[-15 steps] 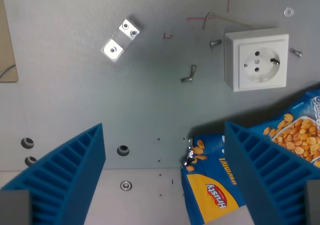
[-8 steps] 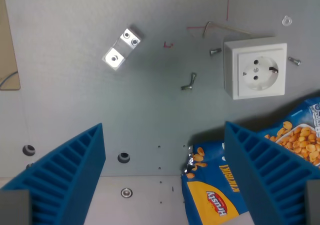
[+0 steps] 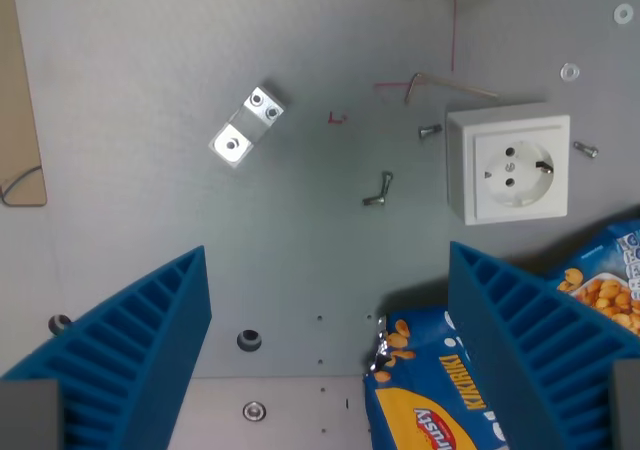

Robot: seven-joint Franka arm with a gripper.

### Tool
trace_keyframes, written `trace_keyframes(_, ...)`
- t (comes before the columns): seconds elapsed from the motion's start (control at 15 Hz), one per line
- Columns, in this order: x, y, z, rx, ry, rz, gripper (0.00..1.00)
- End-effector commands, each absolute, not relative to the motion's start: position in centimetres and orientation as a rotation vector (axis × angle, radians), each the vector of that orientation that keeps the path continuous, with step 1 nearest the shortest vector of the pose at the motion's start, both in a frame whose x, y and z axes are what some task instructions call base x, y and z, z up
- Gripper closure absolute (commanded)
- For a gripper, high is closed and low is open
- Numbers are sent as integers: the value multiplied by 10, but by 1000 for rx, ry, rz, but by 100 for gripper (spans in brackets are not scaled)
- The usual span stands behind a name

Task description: Rotate around base negative y

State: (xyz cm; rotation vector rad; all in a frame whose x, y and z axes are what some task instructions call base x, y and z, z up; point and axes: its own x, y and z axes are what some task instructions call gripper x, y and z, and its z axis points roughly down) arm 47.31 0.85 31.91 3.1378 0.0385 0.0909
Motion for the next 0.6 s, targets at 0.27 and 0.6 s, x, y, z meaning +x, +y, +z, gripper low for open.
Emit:
trace_keyframes(0.27, 460, 8, 319, 3092, 37, 513, 0)
trace_keyframes(0.6, 460, 8, 319, 3072, 37, 616, 0)
